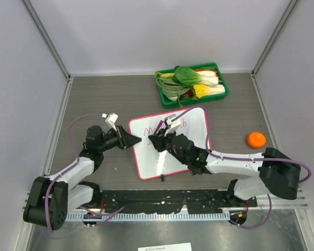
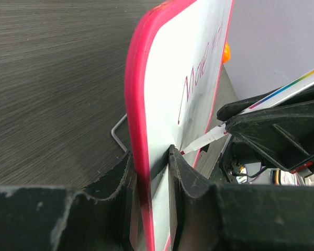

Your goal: Write a sentence on the whiteboard

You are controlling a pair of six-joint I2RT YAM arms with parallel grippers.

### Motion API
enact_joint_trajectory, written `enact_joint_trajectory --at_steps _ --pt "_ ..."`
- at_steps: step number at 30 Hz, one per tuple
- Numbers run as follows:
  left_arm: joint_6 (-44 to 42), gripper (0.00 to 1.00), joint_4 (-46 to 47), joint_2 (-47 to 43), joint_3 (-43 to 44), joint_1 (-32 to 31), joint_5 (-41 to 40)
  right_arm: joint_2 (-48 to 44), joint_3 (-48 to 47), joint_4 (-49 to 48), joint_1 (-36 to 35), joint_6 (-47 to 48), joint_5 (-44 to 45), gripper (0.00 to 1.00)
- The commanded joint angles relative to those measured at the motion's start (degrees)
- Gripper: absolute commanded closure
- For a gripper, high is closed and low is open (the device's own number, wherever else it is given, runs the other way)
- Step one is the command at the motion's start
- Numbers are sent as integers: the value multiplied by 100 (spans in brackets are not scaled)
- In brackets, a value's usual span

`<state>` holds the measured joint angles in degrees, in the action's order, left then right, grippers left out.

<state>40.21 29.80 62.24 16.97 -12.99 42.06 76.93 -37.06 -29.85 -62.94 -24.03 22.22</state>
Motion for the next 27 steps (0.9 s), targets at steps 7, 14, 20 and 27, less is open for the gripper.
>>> enact_joint_trajectory --at_steps 7,14,20,27 --pt "-654 100 -238 25 -98 16 -480 -55 -30 190 -17 -40 -86 99" --pt "-654 100 -238 34 -98 16 -497 -239 85 207 -26 -67 89 99" --pt "-654 100 -247 25 -98 7 -497 -336 102 225 -26 -31 186 99" --pt "-654 100 -256 16 -98 7 -497 -433 -12 242 -26 -14 230 99"
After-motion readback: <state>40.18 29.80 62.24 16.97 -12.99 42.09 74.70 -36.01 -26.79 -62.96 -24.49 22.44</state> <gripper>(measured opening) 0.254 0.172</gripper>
